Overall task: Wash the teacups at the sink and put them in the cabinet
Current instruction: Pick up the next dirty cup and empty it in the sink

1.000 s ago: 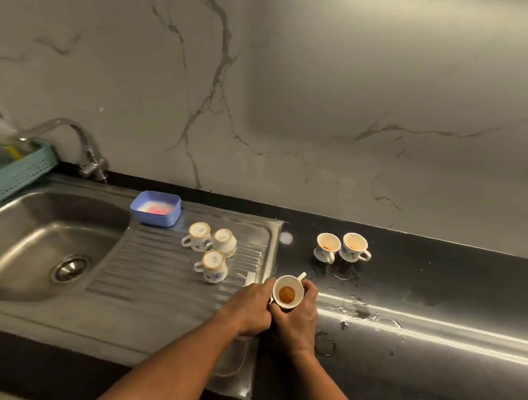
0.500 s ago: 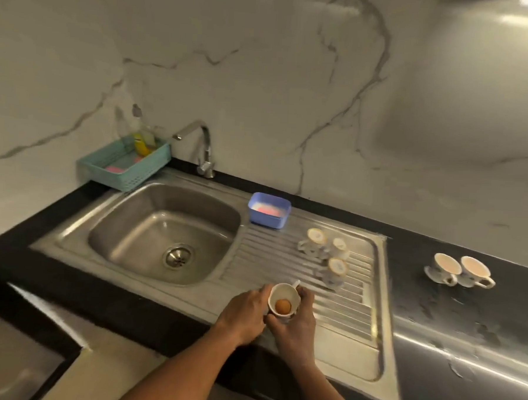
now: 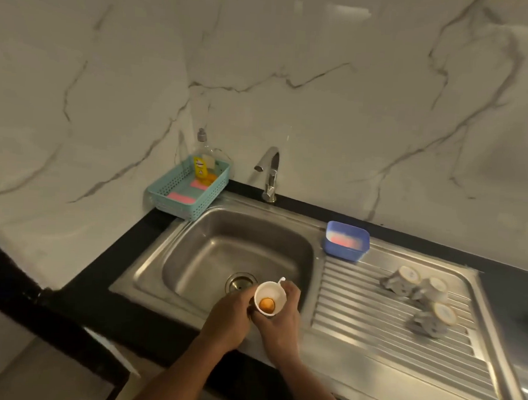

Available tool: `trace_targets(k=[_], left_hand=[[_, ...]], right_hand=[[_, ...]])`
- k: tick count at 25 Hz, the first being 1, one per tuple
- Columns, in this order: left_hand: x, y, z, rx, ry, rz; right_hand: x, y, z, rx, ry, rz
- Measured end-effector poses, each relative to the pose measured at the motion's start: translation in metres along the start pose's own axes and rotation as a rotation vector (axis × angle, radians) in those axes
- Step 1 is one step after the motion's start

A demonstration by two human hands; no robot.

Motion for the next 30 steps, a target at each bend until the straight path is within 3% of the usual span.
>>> trace_targets(k=[9, 16, 19, 22, 30], left_hand=[[-0.099, -0.082, -0.163, -0.022, -0.008, 0.093], [-0.13, -0.054, -0.307, 0.026, 0.024, 0.211], [-0.125, -0.046, -0.339, -0.019, 0.007, 0.378], [-0.122, -0.068, -0.36, -0.017, 0.139, 0.518], [-0.126, -0.098, -0.37, 0.061, 0.107, 0.585]], right_hand=[[0.061, -0.013, -0.145, 0.068, 0.119, -0.148], [0.057, -0.018, -0.223, 0.113, 0.115, -0.178], [0.053, -0.02, -0.247, 0.11, 0.131, -0.179], [0.052, -0.014, -0.264, 0.131, 0.137, -0.158], [0.068, 0.001, -0.283, 0.166, 0.104, -0.096]])
Point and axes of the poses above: each hand's wrist, its own z-axis away from the middle knuckle, its own x-axis out of the palm, y = z × x, the point moved 3 cm from there along -z, towards the middle knuckle, and after that the axes turned 15 degrees about -y, right-handed, at the moved point
